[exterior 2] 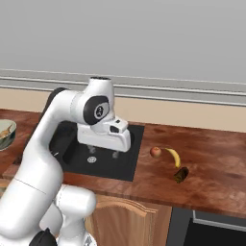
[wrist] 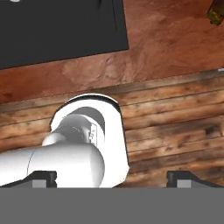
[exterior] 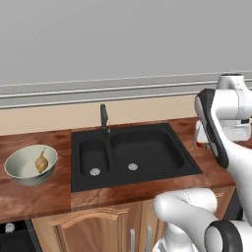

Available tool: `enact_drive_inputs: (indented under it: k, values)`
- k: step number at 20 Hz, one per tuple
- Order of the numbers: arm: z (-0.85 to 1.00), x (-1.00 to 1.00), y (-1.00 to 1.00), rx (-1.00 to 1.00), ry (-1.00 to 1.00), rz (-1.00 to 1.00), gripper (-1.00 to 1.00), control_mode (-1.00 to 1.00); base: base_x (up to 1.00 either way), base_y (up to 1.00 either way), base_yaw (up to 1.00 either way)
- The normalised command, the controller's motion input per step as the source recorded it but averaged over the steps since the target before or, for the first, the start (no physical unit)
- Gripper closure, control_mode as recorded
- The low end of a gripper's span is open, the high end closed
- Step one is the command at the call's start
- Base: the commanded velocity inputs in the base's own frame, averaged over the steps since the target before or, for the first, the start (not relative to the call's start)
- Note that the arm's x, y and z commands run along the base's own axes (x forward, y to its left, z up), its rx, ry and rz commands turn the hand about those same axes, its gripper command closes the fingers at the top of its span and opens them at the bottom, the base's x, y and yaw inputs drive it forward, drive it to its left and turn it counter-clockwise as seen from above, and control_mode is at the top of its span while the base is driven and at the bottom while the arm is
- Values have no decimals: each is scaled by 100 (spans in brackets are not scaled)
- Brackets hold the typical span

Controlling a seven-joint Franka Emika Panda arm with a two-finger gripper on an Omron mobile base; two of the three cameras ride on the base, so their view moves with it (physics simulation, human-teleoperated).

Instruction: There is a mixed pile of frozen fruits and vegetables on the counter. Locate all the frozen vegetables and place the items in a bowl on the counter. Take all the frozen fruits and defrost them in a running sink.

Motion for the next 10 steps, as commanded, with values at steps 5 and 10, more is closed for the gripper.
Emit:
enact_drive_inputs:
  k: [5, 10]
  values:
    - [-31, 18, -97, 0, 1, 4, -100, -100, 0, 0, 0]
    - [-5, 43, -92, 9, 5, -1, -100, -100, 0, 0, 0]
